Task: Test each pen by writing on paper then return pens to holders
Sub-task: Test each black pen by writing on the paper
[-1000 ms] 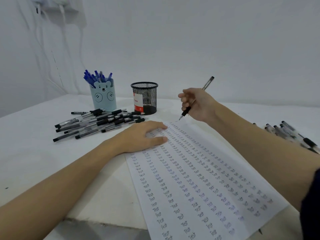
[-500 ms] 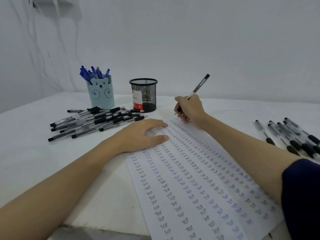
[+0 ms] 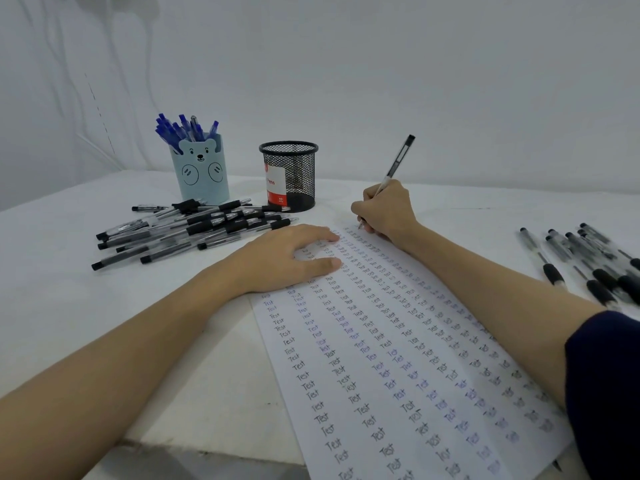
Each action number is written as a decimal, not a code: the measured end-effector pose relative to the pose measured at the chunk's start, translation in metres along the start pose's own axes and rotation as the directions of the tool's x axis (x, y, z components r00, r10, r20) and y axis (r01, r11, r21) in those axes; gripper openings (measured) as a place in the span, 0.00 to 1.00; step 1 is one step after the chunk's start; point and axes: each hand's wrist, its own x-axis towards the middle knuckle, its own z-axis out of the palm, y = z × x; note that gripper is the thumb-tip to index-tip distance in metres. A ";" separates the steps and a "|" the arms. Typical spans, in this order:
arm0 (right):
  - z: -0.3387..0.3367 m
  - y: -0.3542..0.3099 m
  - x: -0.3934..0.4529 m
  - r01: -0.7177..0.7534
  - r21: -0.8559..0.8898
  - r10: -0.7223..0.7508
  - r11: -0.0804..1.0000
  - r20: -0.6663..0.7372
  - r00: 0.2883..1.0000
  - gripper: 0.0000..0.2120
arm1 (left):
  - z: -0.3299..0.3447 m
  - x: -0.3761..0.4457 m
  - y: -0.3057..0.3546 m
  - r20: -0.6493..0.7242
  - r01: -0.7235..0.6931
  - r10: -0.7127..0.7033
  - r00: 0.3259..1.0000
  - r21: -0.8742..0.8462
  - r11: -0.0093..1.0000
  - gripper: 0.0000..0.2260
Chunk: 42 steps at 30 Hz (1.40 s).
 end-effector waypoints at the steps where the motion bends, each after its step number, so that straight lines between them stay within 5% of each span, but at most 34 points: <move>1: 0.000 0.000 0.000 0.008 0.002 -0.008 1.000 -0.008 1.000 0.16 | 0.000 0.000 0.000 -0.001 -0.002 0.002 1.000 0.003 1.000 0.24; 19: -0.003 0.000 0.000 -0.042 0.110 0.047 0.993 -0.044 0.998 0.18 | 0.000 0.000 0.000 0.007 -0.003 0.003 1.000 0.015 1.000 0.24; 42: 0.001 0.005 0.005 -0.041 0.041 0.044 0.998 -0.074 0.996 0.16 | 0.000 -0.001 0.002 0.002 0.009 -0.009 1.000 -0.008 1.000 0.24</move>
